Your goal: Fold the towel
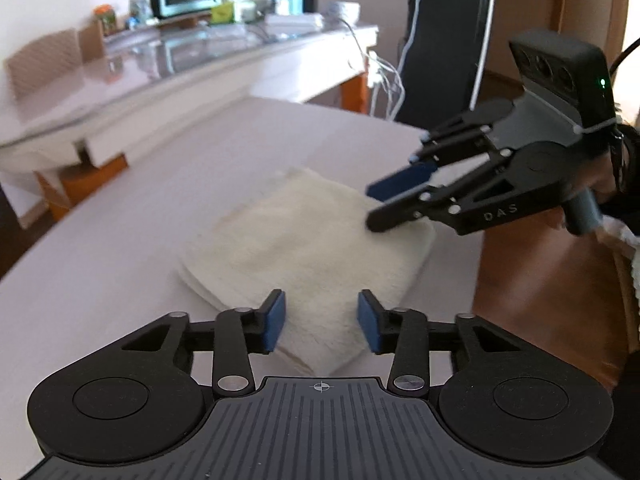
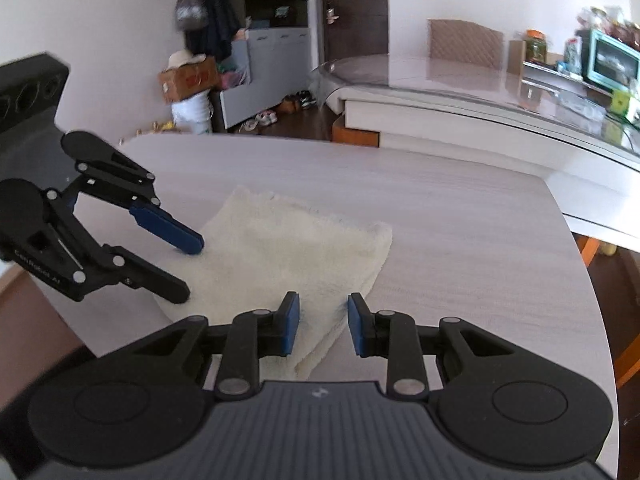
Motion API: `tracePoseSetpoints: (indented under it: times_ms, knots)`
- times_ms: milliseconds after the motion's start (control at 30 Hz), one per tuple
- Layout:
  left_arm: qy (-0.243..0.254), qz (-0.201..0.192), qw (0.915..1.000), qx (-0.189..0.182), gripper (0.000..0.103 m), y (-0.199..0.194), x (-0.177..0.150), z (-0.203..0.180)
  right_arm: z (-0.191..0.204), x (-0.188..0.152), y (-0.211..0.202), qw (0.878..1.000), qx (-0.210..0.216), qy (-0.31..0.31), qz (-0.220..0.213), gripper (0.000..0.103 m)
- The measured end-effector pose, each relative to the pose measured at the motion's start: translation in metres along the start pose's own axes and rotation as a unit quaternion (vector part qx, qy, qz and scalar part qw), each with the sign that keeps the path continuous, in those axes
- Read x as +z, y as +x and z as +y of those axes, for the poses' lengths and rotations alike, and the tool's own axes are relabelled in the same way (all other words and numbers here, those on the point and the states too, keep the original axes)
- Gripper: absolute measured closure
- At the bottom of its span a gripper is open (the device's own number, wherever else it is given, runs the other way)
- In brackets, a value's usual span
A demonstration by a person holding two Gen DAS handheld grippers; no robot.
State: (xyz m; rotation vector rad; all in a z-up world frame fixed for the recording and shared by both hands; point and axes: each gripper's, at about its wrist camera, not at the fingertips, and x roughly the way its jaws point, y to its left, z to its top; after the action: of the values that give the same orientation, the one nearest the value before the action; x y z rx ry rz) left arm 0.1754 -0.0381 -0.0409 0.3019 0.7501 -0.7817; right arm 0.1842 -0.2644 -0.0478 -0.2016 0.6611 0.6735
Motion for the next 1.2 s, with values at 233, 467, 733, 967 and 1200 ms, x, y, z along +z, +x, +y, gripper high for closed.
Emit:
tracePoseSetpoints:
  times_ms: [233,467,733,967,1200]
  knots:
    - [-0.011,0.003,0.9998,0.015,0.061,-0.015,-0.014,-0.001,0.023,0.0,0.009,1.0,0.016,-0.022,-0.009,0.074]
    - [-0.045,0.014,0.9972,0.057,0.06,-0.048,-0.044,0.003,0.057,0.007,0.022,0.997,0.057,-0.042,-0.016,0.074]
    - [-0.081,0.003,0.9933,0.082,0.054,-0.068,-0.058,0.015,0.075,0.022,0.034,0.995,0.07,-0.064,-0.01,0.073]
    - [-0.112,-0.038,0.9868,0.11,0.041,-0.082,-0.053,0.044,0.075,0.023,0.01,0.997,0.059,-0.034,-0.03,0.07]
    - [-0.154,-0.038,0.9815,0.108,0.065,-0.059,-0.047,0.087,0.08,0.022,0.006,0.998,0.058,-0.028,-0.026,0.069]
